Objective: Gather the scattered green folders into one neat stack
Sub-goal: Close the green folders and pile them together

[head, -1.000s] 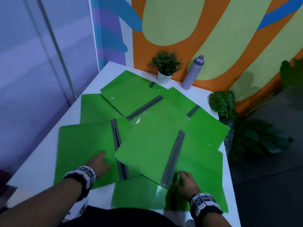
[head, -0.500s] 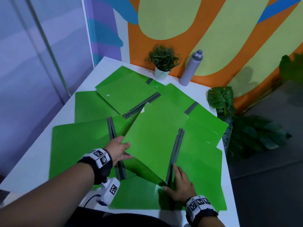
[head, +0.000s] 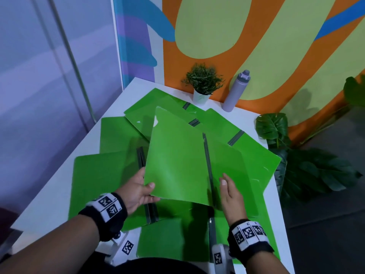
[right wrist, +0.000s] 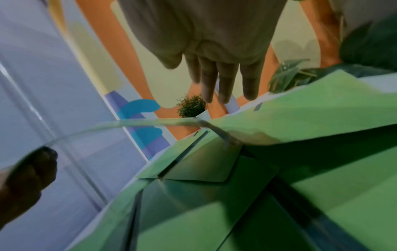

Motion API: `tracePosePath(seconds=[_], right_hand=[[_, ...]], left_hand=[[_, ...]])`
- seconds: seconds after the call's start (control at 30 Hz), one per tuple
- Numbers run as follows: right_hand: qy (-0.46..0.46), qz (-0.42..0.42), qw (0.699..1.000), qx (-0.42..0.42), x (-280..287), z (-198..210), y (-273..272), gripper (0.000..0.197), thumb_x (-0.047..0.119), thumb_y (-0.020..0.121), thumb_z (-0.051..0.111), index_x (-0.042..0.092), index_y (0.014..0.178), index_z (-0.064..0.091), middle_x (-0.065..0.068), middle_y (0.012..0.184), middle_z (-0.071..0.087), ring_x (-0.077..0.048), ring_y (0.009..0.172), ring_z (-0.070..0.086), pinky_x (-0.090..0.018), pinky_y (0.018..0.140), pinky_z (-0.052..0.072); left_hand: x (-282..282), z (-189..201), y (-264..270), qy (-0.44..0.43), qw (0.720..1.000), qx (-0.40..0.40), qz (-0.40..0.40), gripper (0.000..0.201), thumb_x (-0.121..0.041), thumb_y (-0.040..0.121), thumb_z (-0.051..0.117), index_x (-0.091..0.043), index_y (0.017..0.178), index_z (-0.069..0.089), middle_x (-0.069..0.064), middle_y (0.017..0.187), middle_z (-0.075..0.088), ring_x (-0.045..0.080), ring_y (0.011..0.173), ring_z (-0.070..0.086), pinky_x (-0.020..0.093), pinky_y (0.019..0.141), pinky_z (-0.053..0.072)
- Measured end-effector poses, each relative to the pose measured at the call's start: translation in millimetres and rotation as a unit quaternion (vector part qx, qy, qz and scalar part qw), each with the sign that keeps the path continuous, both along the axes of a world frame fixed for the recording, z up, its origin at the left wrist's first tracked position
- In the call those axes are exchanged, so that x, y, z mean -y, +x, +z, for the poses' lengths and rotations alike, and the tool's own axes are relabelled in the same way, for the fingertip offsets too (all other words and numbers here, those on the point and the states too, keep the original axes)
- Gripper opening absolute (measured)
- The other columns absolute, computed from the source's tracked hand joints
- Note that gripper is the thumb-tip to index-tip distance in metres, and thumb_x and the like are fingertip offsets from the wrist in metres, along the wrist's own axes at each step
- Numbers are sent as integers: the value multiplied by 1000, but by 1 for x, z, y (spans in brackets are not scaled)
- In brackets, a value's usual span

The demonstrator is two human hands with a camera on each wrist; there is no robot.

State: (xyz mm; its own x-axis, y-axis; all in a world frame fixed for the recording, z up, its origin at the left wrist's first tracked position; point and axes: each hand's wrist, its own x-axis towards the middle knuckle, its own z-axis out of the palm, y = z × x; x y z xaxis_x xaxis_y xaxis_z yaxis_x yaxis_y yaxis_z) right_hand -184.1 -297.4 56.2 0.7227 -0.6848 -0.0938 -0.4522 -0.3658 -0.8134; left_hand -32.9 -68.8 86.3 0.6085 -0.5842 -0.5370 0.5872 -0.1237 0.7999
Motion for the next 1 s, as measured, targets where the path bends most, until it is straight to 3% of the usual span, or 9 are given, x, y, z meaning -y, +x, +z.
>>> tracePosePath(seconds=[0.1, 0.2, 0.3, 0.37, 0.6, 0.7, 0.8, 0.9, 1.0], right_hand=[[40, 26, 997, -67, -2, -4, 5, 54, 43, 95, 37, 18, 144, 32, -7, 151, 34, -23, 137, 33, -43, 113, 27], [64, 13, 996, -62, -1, -5, 4, 59, 45, 95, 36, 20, 146, 25, -7, 155, 27, -23, 140, 28, -43, 114, 23], [133, -12, 991, -10, 1, 6, 3, 61, 53, 92, 35, 33, 147, 17, 1, 157, 19, -23, 141, 24, -48, 114, 23], [156, -31, 986, 48, 3, 19, 4, 62, 54, 90, 38, 42, 145, 12, 4, 158, 14, -23, 142, 22, -48, 112, 22], [-99, -85, 971, 199, 36, 95, 10, 80, 25, 90, 56, 47, 145, 2, 9, 158, -3, -20, 145, 9, -51, 113, 12], [-206, 5, 962, 178, 54, 113, 9, 63, 29, 87, 54, 30, 143, 26, 5, 156, 15, -18, 145, 10, -45, 114, 14], [-208, 76, 960, 170, 53, 124, 12, 21, 16, 86, 59, 24, 104, 53, -6, 122, 55, -28, 125, 43, -30, 100, 35], [-224, 55, 950, 212, 39, 132, 17, 12, 29, 83, 53, 39, 88, 47, -7, 89, 57, -27, 90, 54, -24, 78, 40], [-275, 47, 925, 257, 17, 138, 30, 9, 33, 83, 51, 36, 91, 49, 14, 81, 50, -28, 84, 52, -44, 79, 43]], left_hand=[[0, 22, 3, 87, 983, 142, -74, 77, -5, 92, 51, -22, 152, 4, 17, 160, 2, 25, 93, 65, 31, 80, 55], [-8, 47, 10, 102, 952, 266, -111, 59, -6, 94, 49, -25, 146, 27, 5, 156, 25, 18, 88, 68, 17, 67, 49], [-23, 62, 21, 48, 942, 315, -107, 52, 2, 91, 48, -46, 110, 52, -20, 115, 67, 8, 80, 67, 22, 68, 57], [-35, 64, 33, 50, 937, 330, -102, 60, 7, 90, 48, -51, 103, 57, -19, 101, 73, 14, 85, 68, 29, 73, 58], [-61, 56, 67, 50, 923, 380, -28, 83, 18, 86, 45, -62, 85, 66, -23, 82, 74, 1, 72, 69, 21, 67, 56], [-71, 54, 79, 66, 918, 392, -1, 83, 17, 86, 45, -63, 83, 66, -26, 80, 73, 6, 74, 69, 16, 65, 56], [-71, 56, 87, 111, 909, 400, 30, 70, 9, 89, 49, -59, 98, 64, -17, 92, 75, 6, 83, 68, 32, 82, 56], [-55, 55, 82, 271, 847, 456, 27, 74, -13, 87, 62, -28, 148, 21, 13, 154, 30, 28, 137, 37, 49, 113, 28], [-27, 62, 52, 253, 837, 478, -84, 114, -50, 74, 69, -36, 147, -18, -2, 159, -24, 20, 147, -12, 53, 118, 6]])
